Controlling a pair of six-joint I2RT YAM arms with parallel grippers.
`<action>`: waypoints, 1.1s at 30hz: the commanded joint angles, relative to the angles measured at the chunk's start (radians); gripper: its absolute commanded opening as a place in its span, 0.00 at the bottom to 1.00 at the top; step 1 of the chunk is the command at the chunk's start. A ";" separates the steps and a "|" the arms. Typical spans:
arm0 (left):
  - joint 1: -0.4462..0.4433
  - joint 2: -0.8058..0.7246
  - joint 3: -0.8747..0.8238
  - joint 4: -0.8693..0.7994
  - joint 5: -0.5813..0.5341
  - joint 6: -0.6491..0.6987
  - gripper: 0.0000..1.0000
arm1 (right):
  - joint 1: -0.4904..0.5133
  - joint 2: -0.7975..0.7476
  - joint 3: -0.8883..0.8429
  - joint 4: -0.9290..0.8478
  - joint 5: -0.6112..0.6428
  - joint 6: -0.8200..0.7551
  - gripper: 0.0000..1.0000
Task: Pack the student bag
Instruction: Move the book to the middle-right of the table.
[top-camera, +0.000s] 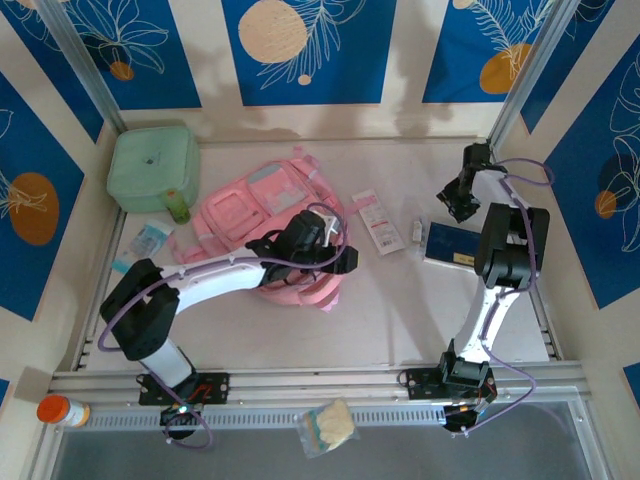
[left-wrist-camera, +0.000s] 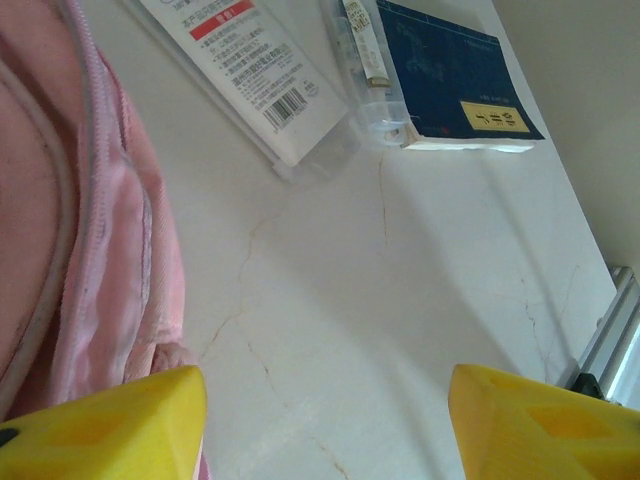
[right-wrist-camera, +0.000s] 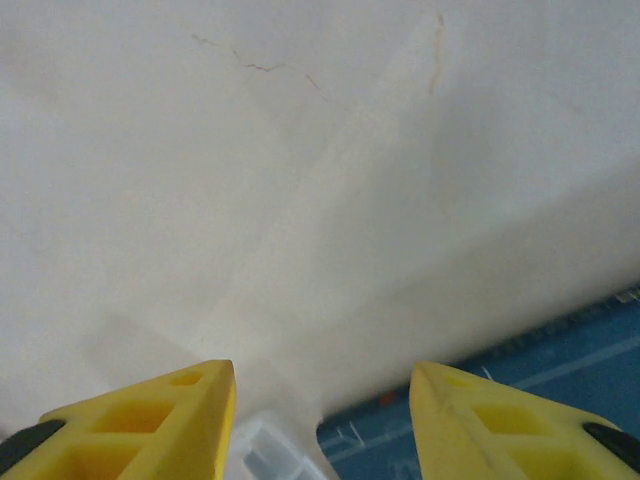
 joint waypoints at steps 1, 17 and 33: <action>-0.008 0.015 0.050 -0.009 0.011 0.005 0.65 | 0.006 0.066 0.067 -0.092 -0.027 -0.005 0.50; -0.010 -0.005 0.012 0.028 0.029 -0.013 0.67 | 0.050 -0.080 -0.223 -0.035 -0.094 0.000 0.50; -0.034 -0.036 -0.022 0.045 0.011 -0.015 0.69 | -0.002 -0.572 -0.629 -0.041 -0.092 -0.056 0.51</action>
